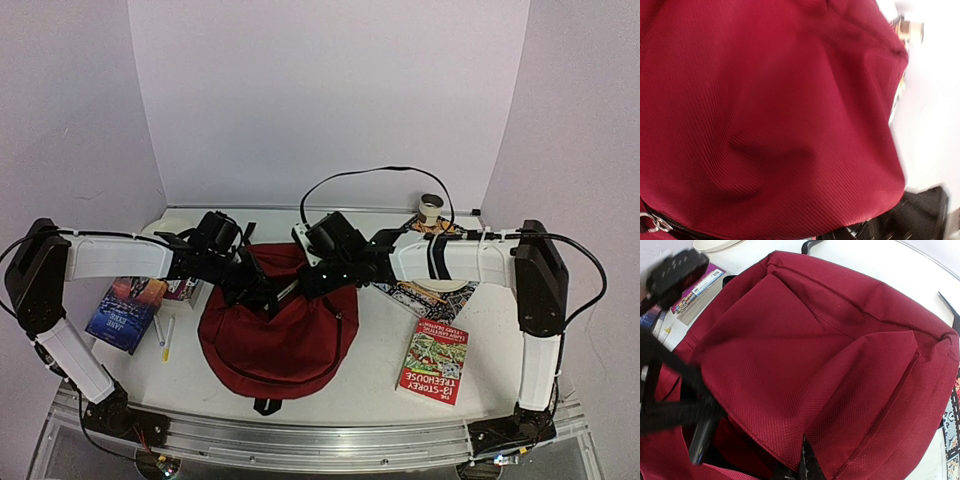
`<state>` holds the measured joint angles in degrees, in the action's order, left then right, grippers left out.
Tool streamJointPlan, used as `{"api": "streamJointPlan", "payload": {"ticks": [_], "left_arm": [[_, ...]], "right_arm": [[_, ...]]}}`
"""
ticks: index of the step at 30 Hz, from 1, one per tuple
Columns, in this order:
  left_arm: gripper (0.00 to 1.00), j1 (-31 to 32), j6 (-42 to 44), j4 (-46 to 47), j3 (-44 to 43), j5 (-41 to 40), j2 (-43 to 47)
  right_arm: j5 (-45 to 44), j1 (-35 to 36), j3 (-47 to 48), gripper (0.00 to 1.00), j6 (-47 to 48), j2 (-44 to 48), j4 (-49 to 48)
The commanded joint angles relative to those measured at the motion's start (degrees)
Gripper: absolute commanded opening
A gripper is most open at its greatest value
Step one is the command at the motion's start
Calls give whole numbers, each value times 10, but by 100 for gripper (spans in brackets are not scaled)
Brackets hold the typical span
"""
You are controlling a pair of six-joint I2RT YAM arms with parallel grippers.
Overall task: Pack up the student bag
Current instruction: Place the glue stick in the lower front pocket of the bag.
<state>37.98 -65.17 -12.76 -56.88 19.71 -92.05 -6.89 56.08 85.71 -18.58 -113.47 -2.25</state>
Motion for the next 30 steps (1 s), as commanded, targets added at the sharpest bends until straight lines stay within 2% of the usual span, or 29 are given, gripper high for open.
{"api": "streamJointPlan", "payload": {"ticks": [1, 10, 12, 27, 30], "left_arm": [[0, -12, -56, 59, -1, -62, 9], [0, -11, -99, 110, -8, -92, -37], [4, -8, -103, 111, -13, -100, -46], [57, 0, -92, 103, 4, -129, -13], [73, 0, -85, 94, 11, -130, 5]], "right_arm": [[10, 14, -11, 0, -12, 36, -13], [42, 28, -16, 0, -32, 40, -25], [46, 30, -16, 0, -37, 40, -29], [19, 31, -12, 0, -33, 32, -33], [14, 31, -11, 0, -30, 31, -33]]}}
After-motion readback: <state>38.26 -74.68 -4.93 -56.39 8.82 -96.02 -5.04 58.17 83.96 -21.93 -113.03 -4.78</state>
